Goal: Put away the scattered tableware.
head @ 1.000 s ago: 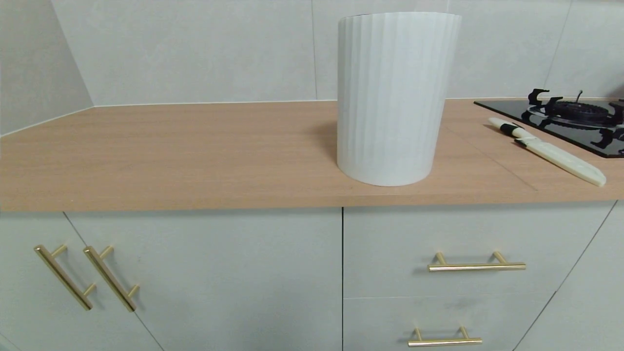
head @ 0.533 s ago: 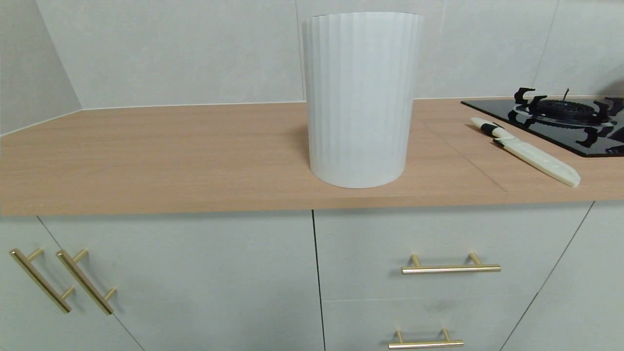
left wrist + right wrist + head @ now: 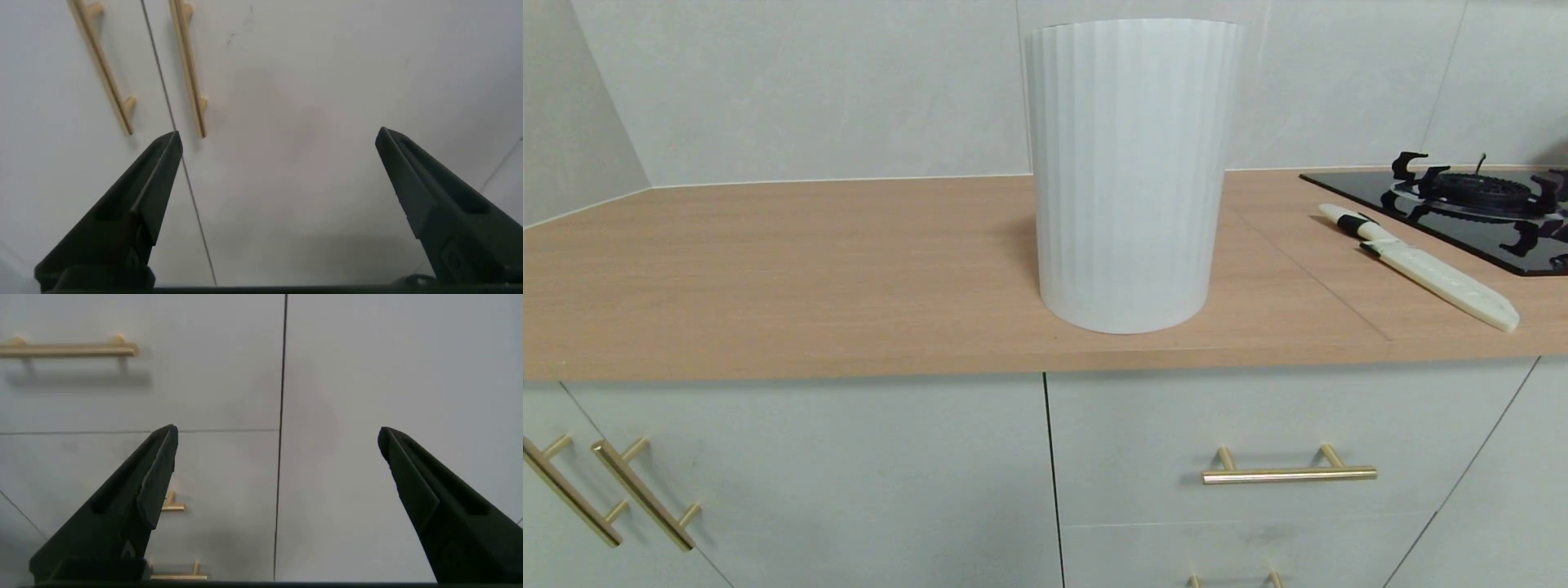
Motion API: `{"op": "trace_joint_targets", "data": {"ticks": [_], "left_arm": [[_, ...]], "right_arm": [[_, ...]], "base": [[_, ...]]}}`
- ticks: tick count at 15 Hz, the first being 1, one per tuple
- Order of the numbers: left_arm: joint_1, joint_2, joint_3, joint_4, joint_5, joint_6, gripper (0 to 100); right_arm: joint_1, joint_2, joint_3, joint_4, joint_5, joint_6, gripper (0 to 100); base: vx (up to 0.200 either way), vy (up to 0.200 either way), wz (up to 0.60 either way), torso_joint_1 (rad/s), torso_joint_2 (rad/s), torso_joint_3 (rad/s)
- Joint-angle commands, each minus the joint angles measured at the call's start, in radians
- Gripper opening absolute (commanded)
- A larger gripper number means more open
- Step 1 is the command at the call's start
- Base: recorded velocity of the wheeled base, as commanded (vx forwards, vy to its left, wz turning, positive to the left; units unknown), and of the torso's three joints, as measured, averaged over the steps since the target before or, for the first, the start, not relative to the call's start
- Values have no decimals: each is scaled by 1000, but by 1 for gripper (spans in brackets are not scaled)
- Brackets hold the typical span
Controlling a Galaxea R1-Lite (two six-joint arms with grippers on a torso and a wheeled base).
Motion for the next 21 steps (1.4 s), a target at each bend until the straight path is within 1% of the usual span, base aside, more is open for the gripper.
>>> {"op": "trace_joint_targets", "data": {"ticks": [1,9,13,21], "left_arm": [[1,0,0,1,0,0,100],[1,2,0,1,0,0,100],[1,0,0,1,0,0,100],[1,2,0,1,0,0,100]], "right_arm": [[0,1,0,0,1,-1,100],[0,1,0,0,1,-1,100],[0,1,0,0,1,-1,100],[0,1,0,0,1,-1,100]], "base": [[0,0,0,0,0,0],[0,0,0,1,-7,-3],[0,0,0,72,-240,-245],[0,0,0,179,-500,-290]]}}
